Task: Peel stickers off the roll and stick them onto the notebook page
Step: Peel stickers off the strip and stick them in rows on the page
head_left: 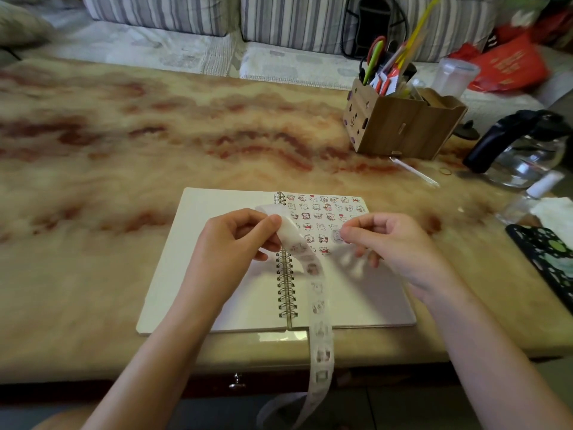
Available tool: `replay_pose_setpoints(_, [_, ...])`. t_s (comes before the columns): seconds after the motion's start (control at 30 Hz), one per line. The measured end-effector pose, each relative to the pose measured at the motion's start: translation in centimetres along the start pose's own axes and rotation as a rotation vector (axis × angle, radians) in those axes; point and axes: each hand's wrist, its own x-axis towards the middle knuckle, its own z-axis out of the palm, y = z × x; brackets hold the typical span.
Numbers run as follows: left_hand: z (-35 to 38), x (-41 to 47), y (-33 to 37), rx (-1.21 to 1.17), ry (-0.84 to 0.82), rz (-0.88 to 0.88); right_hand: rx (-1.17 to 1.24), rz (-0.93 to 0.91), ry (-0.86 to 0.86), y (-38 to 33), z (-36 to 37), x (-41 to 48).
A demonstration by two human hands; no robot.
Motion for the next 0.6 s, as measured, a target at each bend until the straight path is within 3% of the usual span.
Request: replay_pose_setpoints(0.6, [0.1, 0.0, -0.1, 0.014, -0.005, -0.026, -0.134, 0.046, 0.007, 1.5, -0.3, 0.9])
